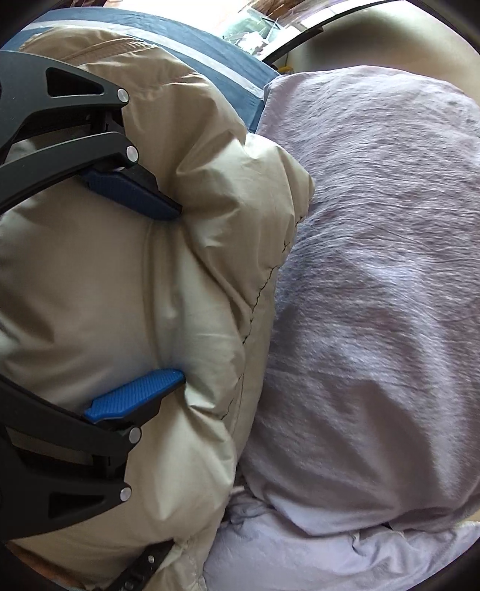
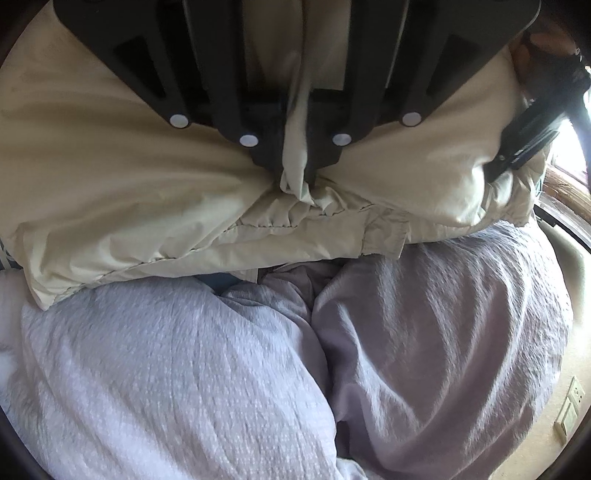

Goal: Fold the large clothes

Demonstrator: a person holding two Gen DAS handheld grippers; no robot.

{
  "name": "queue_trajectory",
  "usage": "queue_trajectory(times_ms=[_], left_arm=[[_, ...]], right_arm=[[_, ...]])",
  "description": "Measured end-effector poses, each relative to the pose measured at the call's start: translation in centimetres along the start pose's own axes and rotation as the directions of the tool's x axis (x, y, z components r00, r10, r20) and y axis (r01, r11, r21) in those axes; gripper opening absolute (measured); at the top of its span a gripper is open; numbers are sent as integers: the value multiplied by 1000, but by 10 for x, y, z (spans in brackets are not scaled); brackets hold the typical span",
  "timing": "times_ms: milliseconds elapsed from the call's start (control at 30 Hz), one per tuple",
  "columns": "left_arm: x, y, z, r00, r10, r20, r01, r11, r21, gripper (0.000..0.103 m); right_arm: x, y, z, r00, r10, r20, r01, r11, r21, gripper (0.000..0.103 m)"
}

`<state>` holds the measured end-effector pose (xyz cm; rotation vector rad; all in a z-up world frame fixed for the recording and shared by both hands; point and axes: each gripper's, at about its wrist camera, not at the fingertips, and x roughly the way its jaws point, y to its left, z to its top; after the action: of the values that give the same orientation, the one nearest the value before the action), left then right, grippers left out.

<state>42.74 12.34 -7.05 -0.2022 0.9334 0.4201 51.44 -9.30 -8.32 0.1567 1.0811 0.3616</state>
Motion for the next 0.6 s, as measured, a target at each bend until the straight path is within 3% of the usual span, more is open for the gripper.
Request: queue_trajectory(times_ms=[400,600], left_arm=[[17,1,0,1000,10,-4,-10,1000,14,89],[27,7,2,1000,9,-3,-9,1000,16,90]], right_arm=[[-46,-29,1,994,70,86,-70,998,5,44],[-73,-57,-2,990,-22,142,19,1000,22,45]])
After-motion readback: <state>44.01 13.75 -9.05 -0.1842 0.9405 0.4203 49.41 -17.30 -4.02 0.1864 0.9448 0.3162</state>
